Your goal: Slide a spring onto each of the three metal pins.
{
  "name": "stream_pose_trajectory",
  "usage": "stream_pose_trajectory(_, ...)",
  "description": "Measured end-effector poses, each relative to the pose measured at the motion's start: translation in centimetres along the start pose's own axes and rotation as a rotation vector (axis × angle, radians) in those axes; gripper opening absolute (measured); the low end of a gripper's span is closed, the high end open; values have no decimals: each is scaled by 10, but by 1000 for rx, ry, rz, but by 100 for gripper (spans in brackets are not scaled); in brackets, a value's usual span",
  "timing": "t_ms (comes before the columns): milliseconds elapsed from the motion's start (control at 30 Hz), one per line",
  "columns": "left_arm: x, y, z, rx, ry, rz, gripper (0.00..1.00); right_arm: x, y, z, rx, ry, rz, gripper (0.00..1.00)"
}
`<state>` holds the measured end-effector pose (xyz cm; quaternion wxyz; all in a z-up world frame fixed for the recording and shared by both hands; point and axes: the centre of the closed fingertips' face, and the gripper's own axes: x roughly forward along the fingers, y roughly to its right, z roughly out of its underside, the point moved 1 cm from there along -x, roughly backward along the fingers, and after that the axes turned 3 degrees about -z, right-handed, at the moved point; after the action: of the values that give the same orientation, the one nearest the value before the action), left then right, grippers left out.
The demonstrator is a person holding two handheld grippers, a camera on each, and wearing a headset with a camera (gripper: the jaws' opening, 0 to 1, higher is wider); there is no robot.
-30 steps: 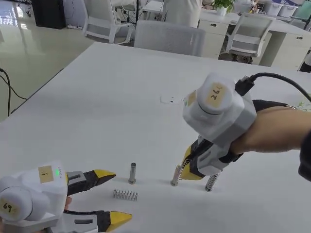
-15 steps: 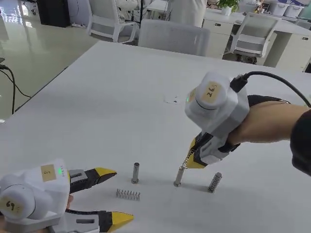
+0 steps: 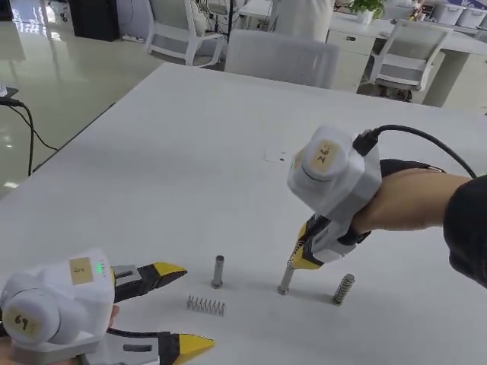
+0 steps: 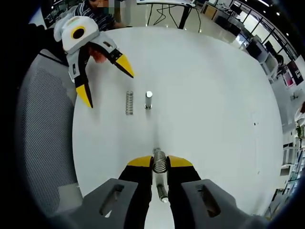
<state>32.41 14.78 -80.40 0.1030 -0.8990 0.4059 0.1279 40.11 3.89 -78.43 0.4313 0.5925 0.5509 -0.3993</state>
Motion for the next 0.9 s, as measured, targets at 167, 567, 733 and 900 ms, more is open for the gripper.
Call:
stream_pose_trajectory(167, -1, -1, 1, -2, 0, -2, 53, 3, 1, 1, 7, -4, -6, 9)
stream_pose_trajectory(567, -2, -1, 1, 1, 1, -1, 52, 14, 3, 4, 29, -14, -18, 9)
stream_pose_trajectory(733, -1, 0, 1, 1, 2, 1, 52, 22, 1, 6, 38, -19, -21, 9)
stream_pose_trajectory(900, -1, 0, 1, 1, 0, 0, 52, 29, 3, 8, 44, -28, -20, 9)
